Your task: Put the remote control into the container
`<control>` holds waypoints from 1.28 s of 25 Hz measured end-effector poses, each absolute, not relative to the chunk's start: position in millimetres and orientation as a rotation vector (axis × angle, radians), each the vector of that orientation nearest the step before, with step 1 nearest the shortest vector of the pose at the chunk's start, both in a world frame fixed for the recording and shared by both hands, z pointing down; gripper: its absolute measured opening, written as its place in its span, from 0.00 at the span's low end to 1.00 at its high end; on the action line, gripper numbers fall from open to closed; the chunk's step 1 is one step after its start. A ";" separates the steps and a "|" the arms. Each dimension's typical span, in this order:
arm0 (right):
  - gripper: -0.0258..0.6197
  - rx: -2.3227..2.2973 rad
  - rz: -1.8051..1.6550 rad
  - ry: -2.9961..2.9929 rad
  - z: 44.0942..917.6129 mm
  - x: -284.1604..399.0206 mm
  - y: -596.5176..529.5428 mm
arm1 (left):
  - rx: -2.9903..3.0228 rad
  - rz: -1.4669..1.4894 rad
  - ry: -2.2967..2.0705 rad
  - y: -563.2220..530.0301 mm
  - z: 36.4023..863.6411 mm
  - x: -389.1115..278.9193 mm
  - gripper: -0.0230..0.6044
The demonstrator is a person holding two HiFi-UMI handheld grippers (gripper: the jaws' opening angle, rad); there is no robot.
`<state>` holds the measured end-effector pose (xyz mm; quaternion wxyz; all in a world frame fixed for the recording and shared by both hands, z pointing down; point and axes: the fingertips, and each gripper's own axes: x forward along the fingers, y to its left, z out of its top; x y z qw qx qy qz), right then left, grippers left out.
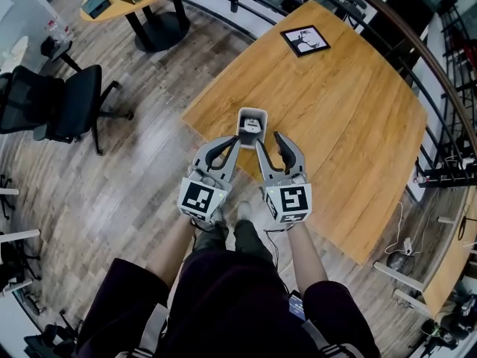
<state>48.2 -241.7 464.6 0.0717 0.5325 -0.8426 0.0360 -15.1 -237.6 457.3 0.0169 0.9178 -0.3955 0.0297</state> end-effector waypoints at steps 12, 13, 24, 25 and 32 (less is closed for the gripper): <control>0.25 1.632 0.035 -2.686 369.9 41.6 -177.1 | 2.986 -0.090 -1.218 -186.5 363.7 -11.1 0.06; 0.20 1.643 0.009 -2.691 363.3 41.9 -172.6 | 3.004 -0.092 -1.212 -181.9 358.0 -9.6 0.05; 0.07 1.653 -0.149 -2.748 336.2 32.8 -152.0 | 3.049 -0.201 -1.191 -162.9 321.8 -11.1 0.06; 0.07 1.657 -0.160 -2.749 335.1 33.0 -152.4 | 3.047 -0.208 -1.193 -162.9 320.7 -11.8 0.06; 0.07 1.699 -0.244 -2.725 323.8 34.6 -154.0 | 3.031 -0.234 -1.217 -163.0 316.8 -17.1 0.06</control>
